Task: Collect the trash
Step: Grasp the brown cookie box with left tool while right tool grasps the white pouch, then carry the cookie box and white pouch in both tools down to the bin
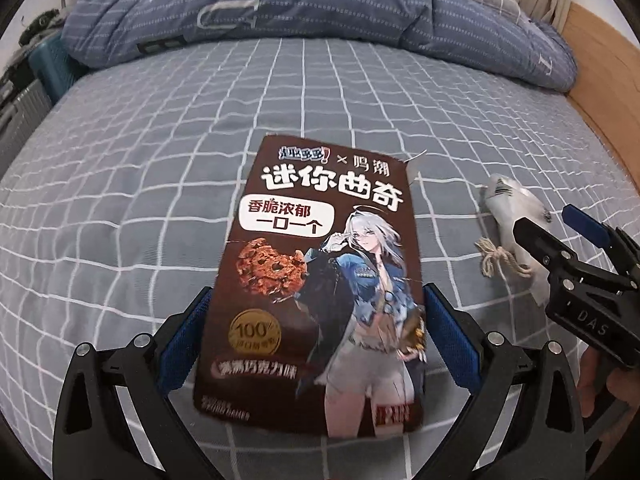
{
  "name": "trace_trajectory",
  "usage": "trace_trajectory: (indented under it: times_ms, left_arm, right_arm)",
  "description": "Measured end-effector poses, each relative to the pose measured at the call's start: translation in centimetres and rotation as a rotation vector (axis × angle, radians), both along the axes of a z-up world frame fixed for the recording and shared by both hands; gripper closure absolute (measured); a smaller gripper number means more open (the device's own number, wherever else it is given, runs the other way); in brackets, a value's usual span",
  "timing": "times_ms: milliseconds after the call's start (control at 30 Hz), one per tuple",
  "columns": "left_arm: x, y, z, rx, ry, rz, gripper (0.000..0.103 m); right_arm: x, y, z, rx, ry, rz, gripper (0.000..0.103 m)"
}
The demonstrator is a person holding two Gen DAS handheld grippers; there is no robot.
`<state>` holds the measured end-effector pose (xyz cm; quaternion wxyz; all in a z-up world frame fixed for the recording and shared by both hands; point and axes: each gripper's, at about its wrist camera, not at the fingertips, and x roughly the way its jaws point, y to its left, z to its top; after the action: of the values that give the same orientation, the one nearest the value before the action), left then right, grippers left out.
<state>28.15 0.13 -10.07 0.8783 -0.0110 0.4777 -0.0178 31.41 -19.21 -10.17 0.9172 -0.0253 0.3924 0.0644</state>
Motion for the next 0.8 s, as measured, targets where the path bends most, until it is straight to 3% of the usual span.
trace_trajectory:
  times_ms: [167, 267, 400, 533, 800]
  left_arm:
    - [0.5, -0.1, -0.4, -0.005, -0.001, 0.0, 0.009]
    - [0.6, -0.1, -0.6, -0.005, -0.01, 0.006, 0.012]
    - [0.6, 0.0, -0.3, -0.017, -0.023, 0.021, 0.013]
    - [0.0, 0.4, 0.6, -0.019, -0.054, 0.038, 0.013]
    - [-2.5, -0.1, 2.8, -0.02, -0.101, 0.031, 0.013]
  right_arm:
    - [0.9, 0.0, -0.8, 0.025, 0.027, 0.012, 0.025]
    - [1.2, 0.3, -1.4, 0.035, 0.049, 0.024, 0.032]
    - [1.3, 0.5, -1.7, 0.038, 0.071, 0.016, 0.054]
    - [0.9, 0.2, -1.1, 0.058, 0.064, 0.018, 0.066]
    - [-1.2, 0.0, 1.3, 0.067, 0.01, 0.012, 0.068]
